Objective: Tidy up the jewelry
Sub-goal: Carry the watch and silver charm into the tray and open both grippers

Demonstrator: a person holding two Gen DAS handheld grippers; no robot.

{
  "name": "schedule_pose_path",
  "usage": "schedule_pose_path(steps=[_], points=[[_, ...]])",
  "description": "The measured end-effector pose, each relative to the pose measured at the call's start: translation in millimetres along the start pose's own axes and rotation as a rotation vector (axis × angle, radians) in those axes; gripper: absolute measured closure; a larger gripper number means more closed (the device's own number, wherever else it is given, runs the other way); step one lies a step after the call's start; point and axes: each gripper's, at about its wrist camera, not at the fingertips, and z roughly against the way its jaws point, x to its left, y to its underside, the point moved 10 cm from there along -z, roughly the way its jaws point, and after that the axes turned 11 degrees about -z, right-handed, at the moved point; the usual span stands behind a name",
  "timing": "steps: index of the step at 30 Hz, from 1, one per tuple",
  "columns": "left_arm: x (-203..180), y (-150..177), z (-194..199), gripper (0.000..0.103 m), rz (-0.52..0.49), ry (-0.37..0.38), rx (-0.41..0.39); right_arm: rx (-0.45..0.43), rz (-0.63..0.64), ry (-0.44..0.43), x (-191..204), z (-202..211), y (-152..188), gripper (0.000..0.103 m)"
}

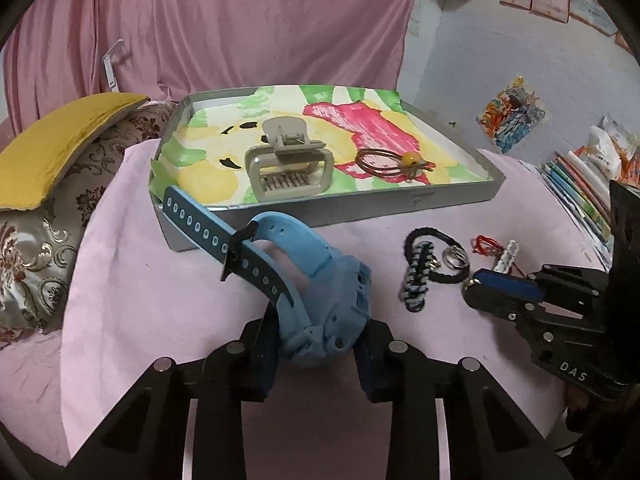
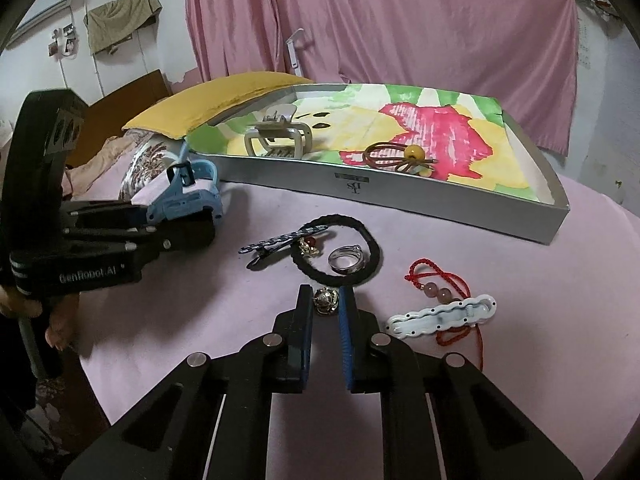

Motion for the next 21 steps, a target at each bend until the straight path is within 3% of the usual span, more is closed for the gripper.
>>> schedule_pose_path(steps=[6,11,21], points=[[-13.7,6.2,7.0,0.076,0.013,0.037,-0.033,-0.053,0.008,-0.022,1.7,10.0,-2.4,0.092],[-18.6,4.6,18.9,0.076,0.059,0.052,-0.112,-0.124,0.024,-0.025,3.8,21.6,-8.6,0.092],[-7.5,-37.8,58.3,0.076,0.073,-0.066,-0.356,-0.352,-0.002,-0.065,12.0,58.0,-55.3,0.092]])
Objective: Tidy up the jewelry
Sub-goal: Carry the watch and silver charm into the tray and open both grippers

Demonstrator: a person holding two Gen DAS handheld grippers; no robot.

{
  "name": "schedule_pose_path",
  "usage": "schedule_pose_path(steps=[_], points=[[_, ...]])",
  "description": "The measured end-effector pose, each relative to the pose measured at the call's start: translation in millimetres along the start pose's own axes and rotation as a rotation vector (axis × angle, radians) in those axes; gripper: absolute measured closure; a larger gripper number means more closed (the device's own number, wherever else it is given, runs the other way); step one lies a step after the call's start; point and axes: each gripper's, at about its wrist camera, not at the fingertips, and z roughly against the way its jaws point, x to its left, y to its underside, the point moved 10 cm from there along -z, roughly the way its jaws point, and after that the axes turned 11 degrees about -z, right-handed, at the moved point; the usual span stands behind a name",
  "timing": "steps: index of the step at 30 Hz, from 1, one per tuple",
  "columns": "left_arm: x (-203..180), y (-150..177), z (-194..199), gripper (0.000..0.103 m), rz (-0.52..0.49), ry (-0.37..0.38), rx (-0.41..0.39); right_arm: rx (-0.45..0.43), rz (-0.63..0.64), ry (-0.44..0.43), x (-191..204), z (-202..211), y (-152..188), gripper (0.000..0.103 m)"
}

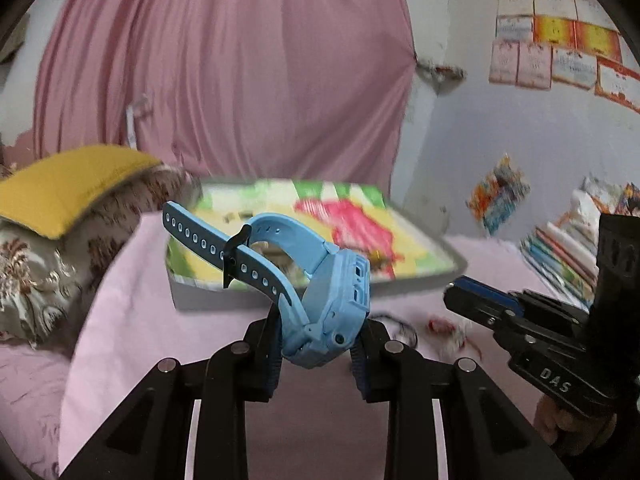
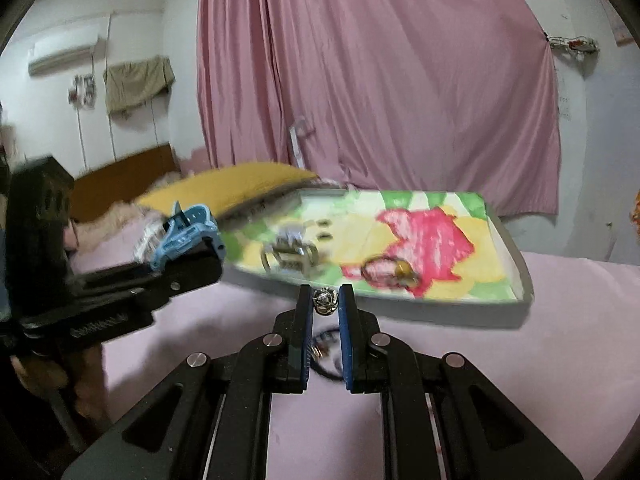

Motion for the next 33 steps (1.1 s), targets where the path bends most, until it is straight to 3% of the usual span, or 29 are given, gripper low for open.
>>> schedule_pose_path(steps=[9,18,26,33], points=[[15.0,-43.7,-5.1,0.076,-0.024,-0.083,-0.145,-0.118,0.052,0.028,9.2,-14.6,-40.2,0.092],[32.8,-61.3,-28.3,0.076,-0.029,-0.134,-0.156,-0.163,0.058,0.041,12.8,-44.7,-64.1,0.092],[58.0,-50.1,-56.0,0.076,0.025,-0.186,-0.013,-0.056,0.055,0.041,12.7,-80.8,-52.5,0.092],[72.7,-25.3,-78.7,0.076,0.075,-0.184,0.165,0.148,-0.008,0.031,-6.7,-118.0,-21.6,0.092]])
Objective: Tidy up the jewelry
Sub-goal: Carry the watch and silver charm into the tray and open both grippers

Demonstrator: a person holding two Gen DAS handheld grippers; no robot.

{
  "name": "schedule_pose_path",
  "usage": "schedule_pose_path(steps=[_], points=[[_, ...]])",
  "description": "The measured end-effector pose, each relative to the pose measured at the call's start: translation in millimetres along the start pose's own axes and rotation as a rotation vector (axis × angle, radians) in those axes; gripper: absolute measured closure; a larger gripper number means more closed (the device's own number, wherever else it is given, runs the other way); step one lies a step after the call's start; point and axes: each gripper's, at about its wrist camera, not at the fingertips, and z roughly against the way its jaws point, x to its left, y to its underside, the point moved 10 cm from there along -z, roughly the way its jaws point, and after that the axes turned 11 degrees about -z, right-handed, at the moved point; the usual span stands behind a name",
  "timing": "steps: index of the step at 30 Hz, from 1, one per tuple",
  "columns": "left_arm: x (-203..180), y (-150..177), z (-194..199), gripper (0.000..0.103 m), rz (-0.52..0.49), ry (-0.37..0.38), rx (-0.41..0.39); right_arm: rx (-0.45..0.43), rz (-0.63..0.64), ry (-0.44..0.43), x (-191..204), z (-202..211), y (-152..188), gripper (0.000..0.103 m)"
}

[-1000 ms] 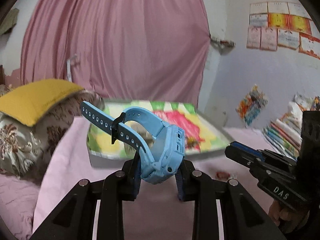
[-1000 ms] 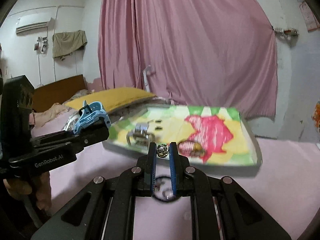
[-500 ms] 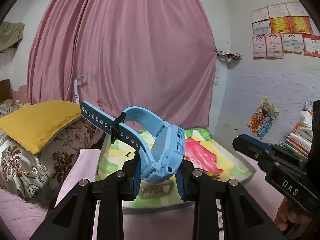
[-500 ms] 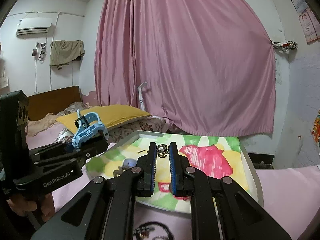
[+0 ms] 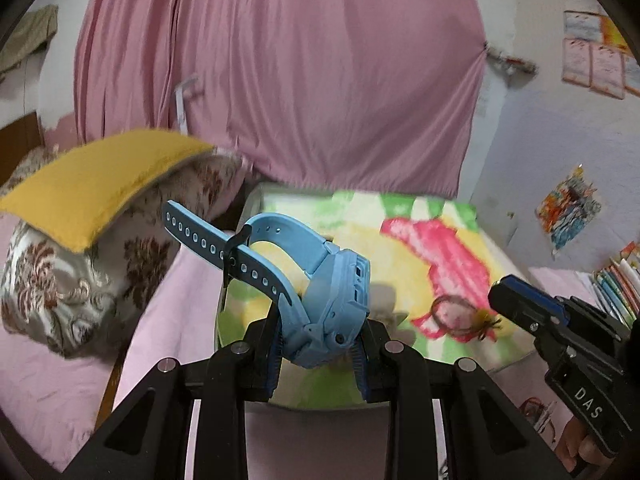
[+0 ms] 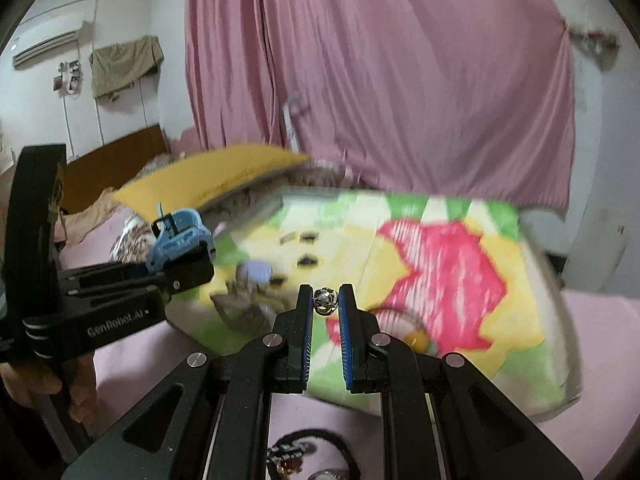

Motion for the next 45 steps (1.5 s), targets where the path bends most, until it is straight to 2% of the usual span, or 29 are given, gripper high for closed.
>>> schedule_pose_path(steps=[4,12,21,24,29,32,34,38,40,42,45], points=[[-1.3,12.0,-11.7,0.076,-0.014,0.011,0.075,0.103,-0.019,-0.012,-3.7,-18.5,16.0,0.092],[-6.1,8.6,-10.1,0.076,-0.07,-0.009,0.097,0.202,-0.013,-0.008,-0.8,-35.4,31.8,0.092],[-16.9,23.4,-16.3,0.076,-0.079,0.044,0.179,0.219,-0.001,-0.006,-1.3,-34.4,30.7,0.092],[-19.1,25.7,-19.7,0.076,-0.086,0.04,0.19,0.223,-0.001,-0.007,-1.5,-34.2,31.0,0.092],[-21.7,26.5,-19.0,0.07,-0.089,0.04,0.197,0.212,-0.007,0.0,-4.2,-31.5,30.8,0.091],[-22.5,25.0,-14.9,0.064,-0.083,0.051,0.179,0.183,-0.003,0.01,-6.4,-22.3,29.4,0.083],[-22.2,24.8,-10.9,0.059,-0.074,0.054,0.164,0.149,-0.003,0.016,-8.2,-12.1,27.4,0.072],[-20.0,23.2,1.3,0.049,-0.046,0.055,0.107,0.051,-0.018,0.022,-14.0,16.0,19.4,0.069],[-20.0,21.9,10.0,0.039,-0.029,0.064,0.064,-0.002,-0.027,0.036,-18.8,31.8,15.9,0.059],[-19.9,20.2,21.5,0.035,-0.017,0.062,0.016,-0.064,-0.041,0.046,-24.1,50.7,12.9,0.049],[-22.3,17.9,38.7,0.022,-0.008,0.062,-0.053,-0.131,-0.053,0.068,-30.3,74.5,10.9,0.036]])
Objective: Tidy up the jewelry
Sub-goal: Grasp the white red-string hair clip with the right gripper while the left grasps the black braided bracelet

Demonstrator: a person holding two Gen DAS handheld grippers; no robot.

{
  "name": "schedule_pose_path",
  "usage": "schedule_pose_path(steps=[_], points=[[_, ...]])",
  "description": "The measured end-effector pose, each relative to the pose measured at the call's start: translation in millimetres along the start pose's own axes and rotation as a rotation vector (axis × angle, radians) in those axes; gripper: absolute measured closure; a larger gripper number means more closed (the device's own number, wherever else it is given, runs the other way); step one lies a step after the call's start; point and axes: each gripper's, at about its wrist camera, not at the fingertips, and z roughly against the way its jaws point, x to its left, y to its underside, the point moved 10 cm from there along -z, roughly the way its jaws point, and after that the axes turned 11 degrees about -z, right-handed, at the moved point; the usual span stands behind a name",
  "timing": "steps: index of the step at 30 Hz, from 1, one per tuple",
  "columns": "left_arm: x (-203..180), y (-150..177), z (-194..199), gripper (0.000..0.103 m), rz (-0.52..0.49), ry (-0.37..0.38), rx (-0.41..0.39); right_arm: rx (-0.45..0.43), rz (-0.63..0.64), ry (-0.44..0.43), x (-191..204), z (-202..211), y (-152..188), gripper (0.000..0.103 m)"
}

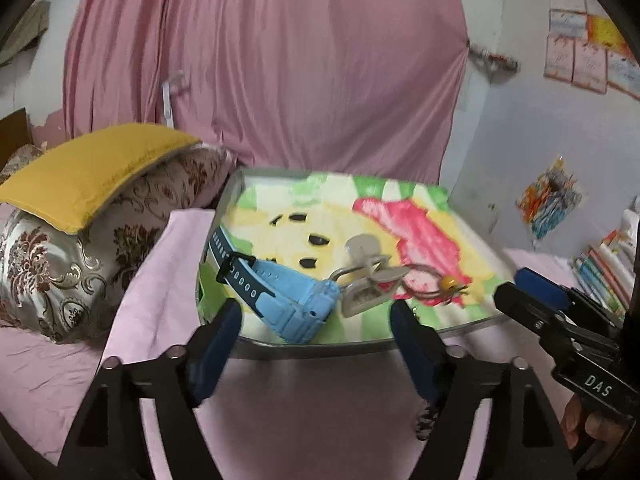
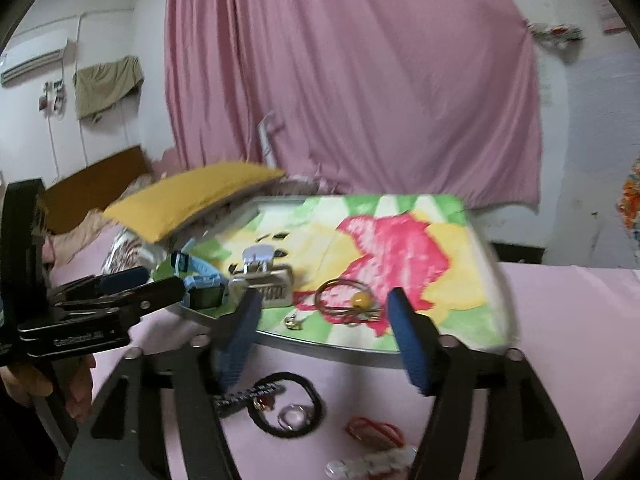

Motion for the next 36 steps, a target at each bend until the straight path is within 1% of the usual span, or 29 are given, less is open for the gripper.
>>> schedule_pose_path(steps=[1,2,4,5,7,12,13,14,16,20,28,30,33,36], points=[[-2.1,-1.1,7.7,0.018,0.0,0.0,-0.029,-0.027,-0.005,0.006,-2.6,10.2,-1.3,0.031],[-3.9,-2.5,12.5,0.017,-0.002,0.001,-0.048,-0.039,-0.007,0.009,-4.3,15.0,-1.8,0.028],[-7.6,-3.5,22.5,0.004,-0.006,0.001,-0.085,-0.086,-0.012,0.025,-9.5,32.2,-2.8,0.021],[-9.1,-4.2,29.5,0.002,-0.001,-0.004,-0.116,-0.098,-0.013,0.027,-11.0,36.2,-3.4,0.019],[-12.9,-4.7,40.2,0.001,0.0,-0.002,-0.163,-0.141,-0.01,0.025,-13.6,52.5,-3.5,0.011],[-20.9,-1.1,56.4,0.001,-0.024,-0.005,-0.202,-0.214,0.028,0.041,-16.6,81.7,-0.2,0.007],[-22.8,0.2,59.0,0.001,-0.033,-0.005,-0.206,-0.218,0.033,0.047,-18.1,85.7,1.8,0.003],[-24.8,1.5,60.8,0.001,-0.039,-0.005,-0.209,-0.22,0.035,0.049,-19.1,88.6,3.8,0.002],[-28.7,4.2,65.6,0.001,-0.05,-0.003,-0.218,-0.215,0.039,0.056,-23.6,92.2,8.4,0.002],[-37.1,12.2,67.4,0.001,-0.071,0.009,-0.205,-0.181,0.04,0.071,-32.0,92.7,16.4,0.002],[-49.8,30.5,58.8,0.001,-0.116,0.032,-0.137,-0.093,0.027,0.107,-46.6,82.6,36.1,0.002],[-51.5,36.2,54.0,0.001,-0.127,0.042,-0.106,-0.064,0.008,0.124,-53.6,79.9,41.4,0.002],[-54.9,45.6,46.5,0.001,-0.132,0.079,-0.051,-0.029,-0.031,0.117,-60.2,77.6,47.7,0.002],[-58.3,52.4,42.4,0.001,-0.131,0.1,-0.018,0.007,-0.04,0.12,-63.1,71.8,53.9,0.002]])
